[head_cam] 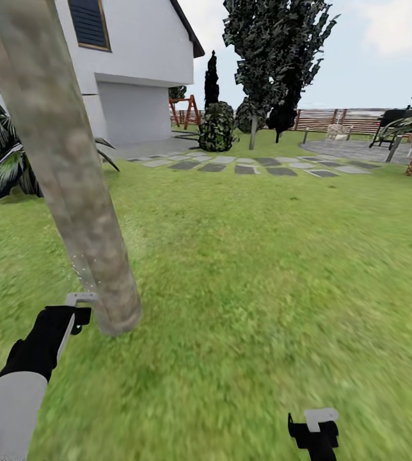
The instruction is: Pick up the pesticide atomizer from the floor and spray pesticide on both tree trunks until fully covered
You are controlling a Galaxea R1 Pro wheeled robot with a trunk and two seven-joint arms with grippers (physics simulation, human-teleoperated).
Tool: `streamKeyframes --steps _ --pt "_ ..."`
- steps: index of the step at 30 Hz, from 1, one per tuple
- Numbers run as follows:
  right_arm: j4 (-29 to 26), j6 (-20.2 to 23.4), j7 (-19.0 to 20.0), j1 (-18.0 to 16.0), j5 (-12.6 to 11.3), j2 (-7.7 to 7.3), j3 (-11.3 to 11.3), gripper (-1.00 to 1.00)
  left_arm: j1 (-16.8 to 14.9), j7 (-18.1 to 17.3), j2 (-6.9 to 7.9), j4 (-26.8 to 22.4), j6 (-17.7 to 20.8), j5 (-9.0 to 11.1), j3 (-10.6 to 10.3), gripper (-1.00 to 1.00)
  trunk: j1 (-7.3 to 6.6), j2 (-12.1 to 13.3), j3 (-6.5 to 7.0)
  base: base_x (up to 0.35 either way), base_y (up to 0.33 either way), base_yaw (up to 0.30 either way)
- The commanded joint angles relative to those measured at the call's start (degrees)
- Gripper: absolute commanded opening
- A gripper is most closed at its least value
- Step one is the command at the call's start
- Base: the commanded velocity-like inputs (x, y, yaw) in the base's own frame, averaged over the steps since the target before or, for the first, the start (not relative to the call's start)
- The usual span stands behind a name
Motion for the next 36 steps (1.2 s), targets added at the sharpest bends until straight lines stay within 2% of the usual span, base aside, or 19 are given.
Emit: streamKeyframes --steps 1,3,5,6,13,16,25,29,36 --pt "0.0 0.0 0.0 0.0 0.0 0.00 0.0 1.00 -0.1 0.0 0.12 -0.6 0.3 0.0 0.0 -1.00 0.00 0.0 0.00 0.025 -0.003 0.044" --pt "0.0 0.0 -0.1 0.0 0.0 0.00 0.0 1.00 -0.1 -0.1 0.37 -4.2 3.4 0.0 -0.1 -1.00 0.00 0.0 0.00 0.008 -0.001 0.195" --pt "0.0 0.0 -0.1 0.0 0.0 0.00 0.0 1.00 -1.9 -0.2 0.50 -7.4 7.7 0.0 -0.2 -1.00 0.00 0.0 0.00 0.001 0.000 0.263" --pt "0.0 0.0 -0.1 0.0 0.0 0.00 0.0 1.00 -2.2 -0.2 0.42 -7.7 8.1 0.0 -0.2 -1.00 0.00 0.0 0.00 0.000 0.000 0.274" --pt "0.0 0.0 0.0 0.0 0.0 0.00 0.0 1.00 -1.7 -0.2 0.02 -8.1 8.5 -0.1 -0.5 -1.00 0.00 0.0 0.00 0.069 -0.053 0.149" --pt "0.0 0.0 0.0 0.0 0.0 0.00 0.0 1.00 -1.7 -0.1 0.06 -8.1 8.4 -0.1 -2.0 -1.00 0.00 0.0 0.00 0.224 -0.179 0.003" --pt "0.0 0.0 0.0 0.0 0.0 0.00 0.0 1.00 -1.7 0.1 0.17 -7.5 8.3 -0.4 -2.1 -1.00 0.00 0.0 0.00 0.273 -0.121 0.000" --pt "0.0 0.0 0.0 0.0 0.0 0.00 0.0 1.00 -1.7 0.2 0.18 -7.3 8.3 -0.5 -2.1 -1.00 0.00 0.0 0.00 0.047 -0.245 0.008" --pt "0.0 0.0 0.0 0.0 0.0 0.03 0.0 1.00 -1.6 0.3 0.12 -7.2 8.3 -0.2 -2.1 -1.00 0.00 0.0 0.00 0.071 -0.272 0.246"
